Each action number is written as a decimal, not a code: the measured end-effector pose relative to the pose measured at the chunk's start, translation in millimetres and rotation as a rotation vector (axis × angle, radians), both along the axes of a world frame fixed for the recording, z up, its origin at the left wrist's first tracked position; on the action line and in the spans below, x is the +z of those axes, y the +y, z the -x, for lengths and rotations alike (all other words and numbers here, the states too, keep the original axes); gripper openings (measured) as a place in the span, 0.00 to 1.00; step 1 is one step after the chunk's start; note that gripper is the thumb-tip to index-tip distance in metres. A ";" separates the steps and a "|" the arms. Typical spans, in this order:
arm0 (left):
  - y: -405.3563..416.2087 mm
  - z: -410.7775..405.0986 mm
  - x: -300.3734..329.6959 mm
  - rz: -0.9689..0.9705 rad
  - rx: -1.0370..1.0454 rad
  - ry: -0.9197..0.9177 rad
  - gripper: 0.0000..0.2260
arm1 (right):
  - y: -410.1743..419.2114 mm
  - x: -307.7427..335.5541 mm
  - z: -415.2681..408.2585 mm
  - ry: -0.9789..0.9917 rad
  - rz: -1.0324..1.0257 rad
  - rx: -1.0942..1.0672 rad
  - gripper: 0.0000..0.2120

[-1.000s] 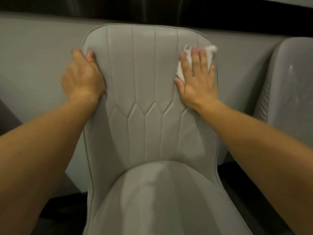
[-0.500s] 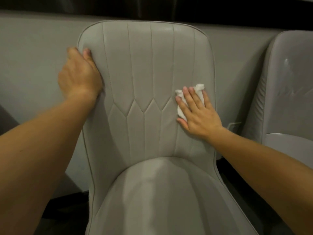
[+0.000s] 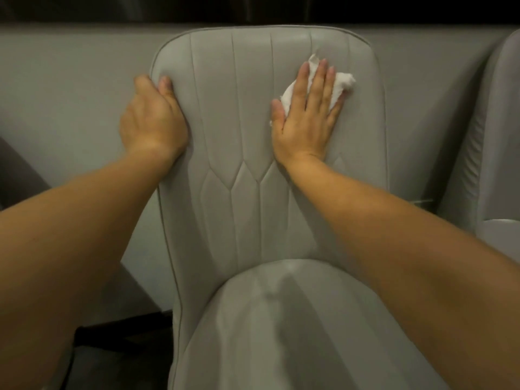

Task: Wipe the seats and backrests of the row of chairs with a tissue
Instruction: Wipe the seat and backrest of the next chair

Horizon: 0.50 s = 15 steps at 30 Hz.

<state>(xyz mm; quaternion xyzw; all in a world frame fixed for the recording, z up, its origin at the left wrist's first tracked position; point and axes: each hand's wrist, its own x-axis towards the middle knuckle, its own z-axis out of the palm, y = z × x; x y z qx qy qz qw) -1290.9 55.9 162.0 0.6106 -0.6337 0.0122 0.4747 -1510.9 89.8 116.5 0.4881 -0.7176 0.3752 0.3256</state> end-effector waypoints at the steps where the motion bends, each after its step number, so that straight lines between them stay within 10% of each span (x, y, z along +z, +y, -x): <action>1: -0.2 -0.9 0.6 0.003 -0.007 -0.007 0.22 | -3.7 -2.6 -15.6 -0.056 0.036 0.022 0.34; 15: -3.1 -7.2 2.4 0.013 -0.100 -0.037 0.22 | 17.2 -119.1 -152.7 -0.184 0.003 0.532 0.31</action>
